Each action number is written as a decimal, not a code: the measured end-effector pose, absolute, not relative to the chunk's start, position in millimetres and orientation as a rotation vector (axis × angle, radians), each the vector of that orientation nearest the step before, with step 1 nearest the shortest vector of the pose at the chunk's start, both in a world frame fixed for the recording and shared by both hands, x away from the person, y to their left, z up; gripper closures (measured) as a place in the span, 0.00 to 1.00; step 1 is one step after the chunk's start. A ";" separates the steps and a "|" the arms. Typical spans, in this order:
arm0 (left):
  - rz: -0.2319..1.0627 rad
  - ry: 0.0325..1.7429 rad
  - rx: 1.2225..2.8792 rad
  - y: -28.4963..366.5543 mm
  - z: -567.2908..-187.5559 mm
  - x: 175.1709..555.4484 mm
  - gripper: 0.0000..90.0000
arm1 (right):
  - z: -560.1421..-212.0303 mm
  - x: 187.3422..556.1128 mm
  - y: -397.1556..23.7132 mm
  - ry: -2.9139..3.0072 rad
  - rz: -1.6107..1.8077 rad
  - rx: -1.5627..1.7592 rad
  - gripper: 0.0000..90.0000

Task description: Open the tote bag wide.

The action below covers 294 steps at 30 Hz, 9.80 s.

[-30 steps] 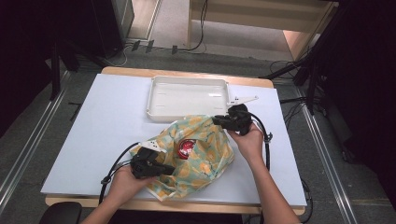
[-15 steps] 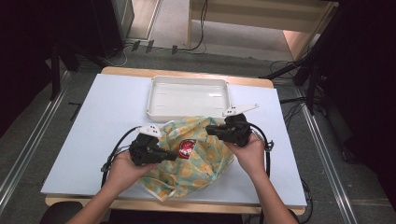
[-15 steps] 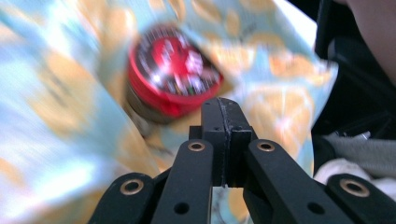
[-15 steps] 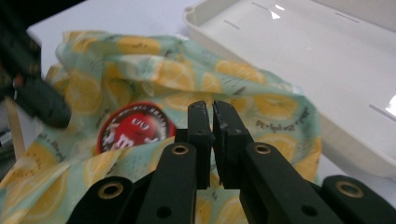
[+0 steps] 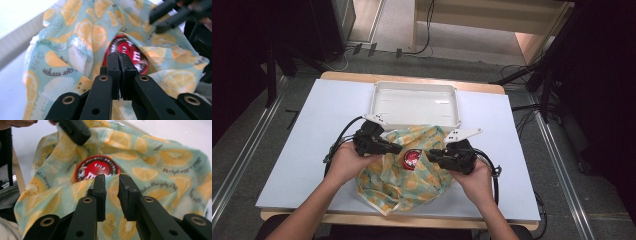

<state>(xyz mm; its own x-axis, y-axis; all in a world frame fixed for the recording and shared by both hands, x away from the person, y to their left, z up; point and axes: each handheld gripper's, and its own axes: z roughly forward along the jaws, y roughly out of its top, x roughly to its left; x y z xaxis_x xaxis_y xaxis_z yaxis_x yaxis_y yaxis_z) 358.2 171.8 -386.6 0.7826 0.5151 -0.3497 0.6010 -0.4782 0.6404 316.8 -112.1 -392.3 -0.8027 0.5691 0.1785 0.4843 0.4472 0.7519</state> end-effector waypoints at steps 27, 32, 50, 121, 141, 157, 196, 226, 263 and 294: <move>-0.135 0.769 2.159 167.8 -398.1 353.2 0.96 | -408.3 284.6 -89.2 2.623 1.236 0.947 0.89; -0.142 0.789 2.163 169.6 -402.9 353.8 0.96 | -413.6 283.9 -93.0 2.664 1.166 0.936 1.00; -0.140 0.838 2.197 177.6 -417.9 355.8 0.96 | -421.5 271.2 -137.3 2.633 1.173 1.041 1.00; -0.183 0.904 2.174 178.6 -429.7 339.2 0.91 | -453.3 278.9 -94.0 2.766 1.249 0.965 1.00; -0.217 0.917 2.234 173.1 -459.6 319.2 0.93 | -454.0 275.8 -93.0 2.713 1.210 0.968 1.00; -0.132 0.815 2.253 181.9 -465.9 294.0 0.97 | -469.5 294.5 -122.6 2.521 0.980 1.145 1.00; -0.132 0.812 2.182 159.6 -433.8 297.1 1.00 | -421.9 345.4 -94.0 2.565 1.168 0.981 1.00; -0.209 0.728 2.284 143.9 -467.1 282.9 1.00 | -468.9 410.6 -61.4 2.555 1.094 1.095 1.00; -0.260 0.715 2.235 150.6 -452.5 283.1 1.00 | -445.5 411.6 -78.3 2.429 1.129 1.189 1.00; -0.145 0.812 2.190 161.3 -410.1 378.9 1.00 | -446.4 341.8 -97.8 2.562 1.155 1.092 1.00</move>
<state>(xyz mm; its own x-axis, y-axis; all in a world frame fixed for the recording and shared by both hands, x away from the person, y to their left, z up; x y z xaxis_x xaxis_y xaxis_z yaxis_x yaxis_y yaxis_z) 378.9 161.3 -410.1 0.7893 0.5063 -0.3473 0.5950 -0.4915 0.6359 341.8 -97.8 -446.4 -0.7307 0.6615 0.1687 0.5645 0.4466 0.6941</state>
